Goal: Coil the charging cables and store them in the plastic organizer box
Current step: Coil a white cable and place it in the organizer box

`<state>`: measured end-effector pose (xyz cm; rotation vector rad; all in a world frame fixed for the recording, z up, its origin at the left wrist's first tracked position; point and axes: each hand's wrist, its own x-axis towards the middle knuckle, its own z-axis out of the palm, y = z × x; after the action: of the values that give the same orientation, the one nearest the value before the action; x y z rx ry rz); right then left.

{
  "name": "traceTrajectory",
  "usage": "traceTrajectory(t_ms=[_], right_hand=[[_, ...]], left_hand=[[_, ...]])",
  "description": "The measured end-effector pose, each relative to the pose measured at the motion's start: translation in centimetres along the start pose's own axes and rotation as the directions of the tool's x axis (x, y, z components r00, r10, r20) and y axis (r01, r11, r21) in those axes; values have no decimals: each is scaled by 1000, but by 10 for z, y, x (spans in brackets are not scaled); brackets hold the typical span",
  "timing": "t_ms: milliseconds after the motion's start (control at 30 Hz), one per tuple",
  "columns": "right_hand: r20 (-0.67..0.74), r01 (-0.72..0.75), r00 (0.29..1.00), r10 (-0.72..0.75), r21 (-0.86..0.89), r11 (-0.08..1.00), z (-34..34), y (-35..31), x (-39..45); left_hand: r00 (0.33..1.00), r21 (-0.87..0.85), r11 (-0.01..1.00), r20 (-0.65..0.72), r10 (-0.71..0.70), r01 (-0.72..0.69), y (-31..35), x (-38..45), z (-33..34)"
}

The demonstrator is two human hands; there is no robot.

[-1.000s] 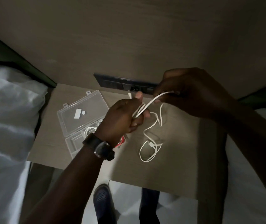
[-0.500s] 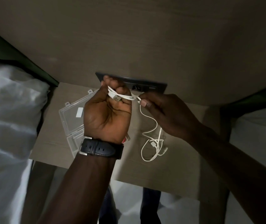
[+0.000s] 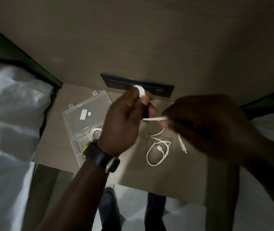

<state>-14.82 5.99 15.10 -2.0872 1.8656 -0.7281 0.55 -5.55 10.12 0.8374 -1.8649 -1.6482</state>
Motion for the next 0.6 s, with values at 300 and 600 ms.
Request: traceTrajectory(t_ms=[300, 600], right_hand=[[-237, -297, 861, 450, 483, 823, 37, 50, 21], [215, -296, 947, 239, 292, 910, 82, -18, -36]], left_hand=[[881, -777, 419, 392, -263, 471, 19, -10, 6], [936, -650, 757, -217, -278, 74, -2, 3, -12]])
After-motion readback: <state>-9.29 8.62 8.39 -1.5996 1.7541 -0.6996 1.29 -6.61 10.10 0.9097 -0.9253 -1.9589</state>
